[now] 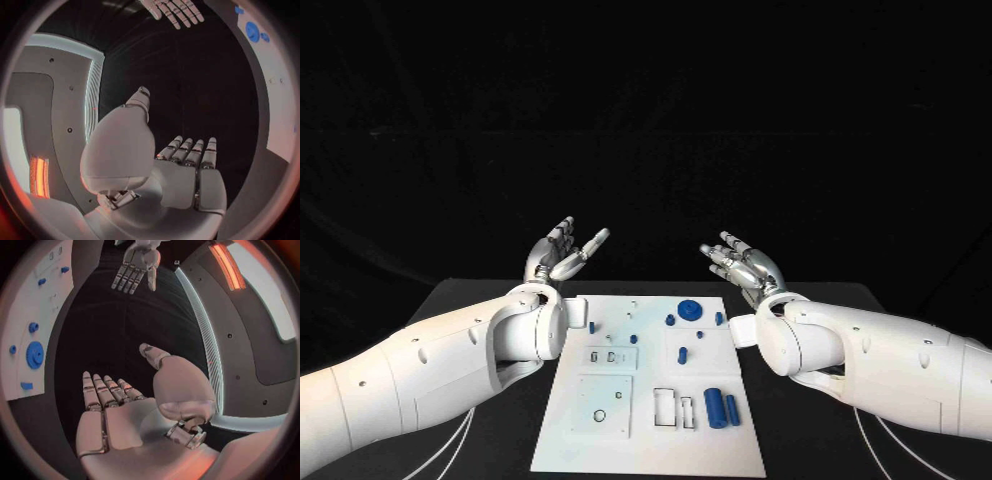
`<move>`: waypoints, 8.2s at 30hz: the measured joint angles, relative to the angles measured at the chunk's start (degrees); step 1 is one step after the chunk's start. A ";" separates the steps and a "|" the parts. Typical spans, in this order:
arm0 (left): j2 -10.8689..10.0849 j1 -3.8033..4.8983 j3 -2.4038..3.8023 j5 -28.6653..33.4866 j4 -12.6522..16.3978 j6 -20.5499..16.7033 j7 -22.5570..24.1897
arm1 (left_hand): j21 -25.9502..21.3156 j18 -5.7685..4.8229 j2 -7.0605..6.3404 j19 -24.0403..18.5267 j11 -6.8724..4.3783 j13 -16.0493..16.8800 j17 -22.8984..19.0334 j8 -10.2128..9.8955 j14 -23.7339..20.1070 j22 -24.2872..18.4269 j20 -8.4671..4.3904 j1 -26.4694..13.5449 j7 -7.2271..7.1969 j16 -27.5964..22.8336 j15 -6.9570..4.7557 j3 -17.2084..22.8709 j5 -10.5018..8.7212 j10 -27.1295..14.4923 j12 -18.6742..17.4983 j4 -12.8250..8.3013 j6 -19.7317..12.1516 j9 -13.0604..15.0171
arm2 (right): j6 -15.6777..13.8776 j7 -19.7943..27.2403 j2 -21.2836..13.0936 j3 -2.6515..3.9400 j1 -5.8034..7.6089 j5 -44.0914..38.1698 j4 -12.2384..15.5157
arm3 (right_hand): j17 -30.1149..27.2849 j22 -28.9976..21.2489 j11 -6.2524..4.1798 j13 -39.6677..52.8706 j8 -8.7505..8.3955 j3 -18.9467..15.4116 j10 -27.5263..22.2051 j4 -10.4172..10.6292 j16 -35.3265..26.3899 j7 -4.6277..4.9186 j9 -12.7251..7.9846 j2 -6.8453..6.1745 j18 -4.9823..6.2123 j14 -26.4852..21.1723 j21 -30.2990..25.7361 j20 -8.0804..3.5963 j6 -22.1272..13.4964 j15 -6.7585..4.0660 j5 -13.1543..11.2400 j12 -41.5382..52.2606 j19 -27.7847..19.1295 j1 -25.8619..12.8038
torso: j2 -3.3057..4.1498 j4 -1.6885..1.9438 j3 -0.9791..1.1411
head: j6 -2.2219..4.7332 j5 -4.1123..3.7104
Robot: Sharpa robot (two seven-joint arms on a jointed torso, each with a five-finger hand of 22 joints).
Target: Assemble the parts on the task board
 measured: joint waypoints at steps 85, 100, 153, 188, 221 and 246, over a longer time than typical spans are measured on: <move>-15.18 0.40 1.83 -3.48 21.85 13.32 -0.95 | 16.82 6.16 2.55 41.35 -0.03 2.81 11.60 13.00 50.58 5.51 -1.44 7.53 4.94 18.75 -5.34 15.25 -1.74 52.02 7.08 -3.90 39.91 7.96 | 16.68 -25.82 1.35 -1.35 9.30 -92.67 -5.54 | 52.84 61.27 -10.27 3.56 10.74 3.35 52.93 -6.83 65.70 2.15 10.87 -9.14 2.61 71.71 71.35 -9.40 47.96 -15.10 -1.62 4.82 62.58 11.80 | 12.06 5.15 -0.94 | -0.22 -6.04; -15.18 0.39 1.83 -3.03 21.85 13.53 -1.24 | 16.82 6.16 2.48 41.34 -0.04 2.82 11.60 13.00 50.58 5.45 -1.44 7.46 4.94 18.75 -5.34 15.41 -1.74 52.02 6.81 -3.74 39.90 7.91 | 18.04 -27.00 2.11 -1.42 8.87 -94.70 -6.09 | 59.03 67.84 -10.28 3.71 10.74 4.22 52.94 -5.96 71.51 1.86 11.53 -9.14 1.73 71.71 76.03 -9.25 48.24 -15.10 -1.82 5.69 65.10 11.79 | 12.56 5.43 -0.97 | 0.03 -6.05; -15.23 0.42 1.83 -2.41 21.49 13.70 -2.25 | 16.82 6.16 2.49 41.34 -0.03 2.78 11.79 12.77 50.57 5.41 -1.44 7.47 4.95 18.75 -5.34 15.40 -1.74 52.02 6.29 -3.74 39.89 7.81 | 4.95 -31.69 7.27 -1.21 8.93 -95.52 -8.30 | 62.29 72.90 -11.31 4.50 16.64 10.55 58.70 -4.88 75.58 -0.11 14.55 -6.32 -0.04 71.69 80.92 -10.68 52.86 -15.95 -8.60 6.79 68.16 13.24 | 13.31 6.60 -1.38 | 1.20 -7.16; -15.23 1.07 1.85 -2.34 21.94 13.84 -2.49 | 16.82 6.15 2.49 41.35 -0.03 2.78 11.83 12.77 50.57 5.37 -1.45 7.47 4.95 18.86 -5.33 15.41 -1.74 52.02 6.29 -3.75 39.89 7.82 | 3.63 -32.98 12.45 -1.00 8.65 -95.87 -15.05 | 62.23 72.87 -11.32 4.42 16.70 10.61 58.71 -4.78 75.79 0.11 16.18 -6.33 -0.03 71.68 80.92 -10.68 52.01 -15.94 -8.56 6.26 68.15 13.26 | 13.96 7.64 -1.64 | 0.76 -7.47; -15.10 1.10 1.85 -2.33 21.84 13.82 -2.47 | 16.82 6.15 2.49 41.55 -0.03 2.78 11.87 12.77 50.57 5.33 -1.64 7.47 4.95 18.98 -5.33 15.72 -1.74 52.01 6.29 -3.74 39.89 7.79 | 5.69 -32.95 13.65 -1.10 8.11 -96.20 -16.46 | 61.23 72.90 -11.42 4.45 16.83 10.59 59.01 -4.78 75.79 0.34 18.56 -6.41 -0.03 71.68 80.21 -10.37 51.11 -15.94 -8.64 5.53 67.35 13.33 | 14.08 7.81 -1.72 | 0.68 -7.41; -15.31 1.13 1.85 -2.28 21.68 13.85 -2.59 | 16.82 6.16 2.49 41.75 -0.03 2.78 11.94 12.54 50.57 5.33 -1.43 7.47 4.95 18.98 -5.33 15.72 -1.74 52.01 6.07 -3.74 39.89 7.74 | 4.64 -33.18 5.27 -0.70 8.41 -96.07 -7.28 | 54.91 68.04 -10.04 4.19 11.41 7.06 53.23 -1.87 72.48 2.39 17.56 -11.85 0.91 71.08 74.97 -8.88 43.90 -14.07 -6.24 5.86 62.57 11.18 | 14.01 7.63 -1.69 | 1.05 -6.84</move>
